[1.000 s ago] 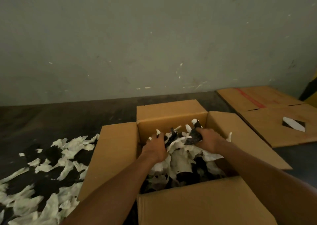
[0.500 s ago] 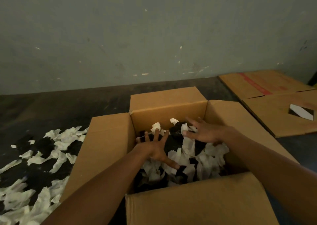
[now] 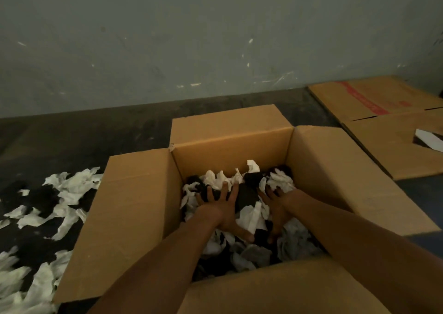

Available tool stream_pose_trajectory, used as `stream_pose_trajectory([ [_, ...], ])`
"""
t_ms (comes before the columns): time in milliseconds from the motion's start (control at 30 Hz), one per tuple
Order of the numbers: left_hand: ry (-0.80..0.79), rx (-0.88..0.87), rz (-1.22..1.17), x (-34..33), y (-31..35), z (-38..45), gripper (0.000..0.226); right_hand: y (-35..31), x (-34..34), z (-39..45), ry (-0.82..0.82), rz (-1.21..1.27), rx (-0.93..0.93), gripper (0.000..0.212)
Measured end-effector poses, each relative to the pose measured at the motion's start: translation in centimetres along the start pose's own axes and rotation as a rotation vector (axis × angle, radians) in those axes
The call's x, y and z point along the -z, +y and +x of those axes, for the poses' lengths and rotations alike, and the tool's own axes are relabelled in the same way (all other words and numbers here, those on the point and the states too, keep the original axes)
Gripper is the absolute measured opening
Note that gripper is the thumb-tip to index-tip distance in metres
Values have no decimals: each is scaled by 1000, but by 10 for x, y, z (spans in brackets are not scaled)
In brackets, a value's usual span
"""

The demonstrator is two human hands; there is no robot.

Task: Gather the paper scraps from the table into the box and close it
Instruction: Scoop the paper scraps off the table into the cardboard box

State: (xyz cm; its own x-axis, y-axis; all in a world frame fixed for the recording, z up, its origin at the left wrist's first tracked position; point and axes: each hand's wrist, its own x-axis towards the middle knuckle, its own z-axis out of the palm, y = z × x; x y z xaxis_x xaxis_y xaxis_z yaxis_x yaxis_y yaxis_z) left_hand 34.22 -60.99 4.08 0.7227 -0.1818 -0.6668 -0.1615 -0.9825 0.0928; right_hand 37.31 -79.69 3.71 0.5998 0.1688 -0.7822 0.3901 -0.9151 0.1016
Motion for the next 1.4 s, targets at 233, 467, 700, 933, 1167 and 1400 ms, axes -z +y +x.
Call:
stream_pose_trajectory([
  [233, 50, -14, -55, -3, -3, -14, 145, -4, 11, -20, 76, -78, 36, 135],
  [467, -60, -50, -3, -11, -15, -36, 134, 11, 19, -67, 130, 12, 82, 121],
  [700, -87, -41, 28, -35, 9, -42, 105, -2, -39, -26, -95, 62, -70, 73],
  [933, -78, -43, -52, -27, 8, -55, 104, -8, -21, -55, -129, 190, 26, 83],
  [1167, 39, -79, -7, 1, -5, -85, 88, -1, 24, -110, 242, 305, 15, 66],
  [1400, 526, -160, -204, 24, -21, -122, 50, -39, 31, -126, 664, 450, -20, 59],
])
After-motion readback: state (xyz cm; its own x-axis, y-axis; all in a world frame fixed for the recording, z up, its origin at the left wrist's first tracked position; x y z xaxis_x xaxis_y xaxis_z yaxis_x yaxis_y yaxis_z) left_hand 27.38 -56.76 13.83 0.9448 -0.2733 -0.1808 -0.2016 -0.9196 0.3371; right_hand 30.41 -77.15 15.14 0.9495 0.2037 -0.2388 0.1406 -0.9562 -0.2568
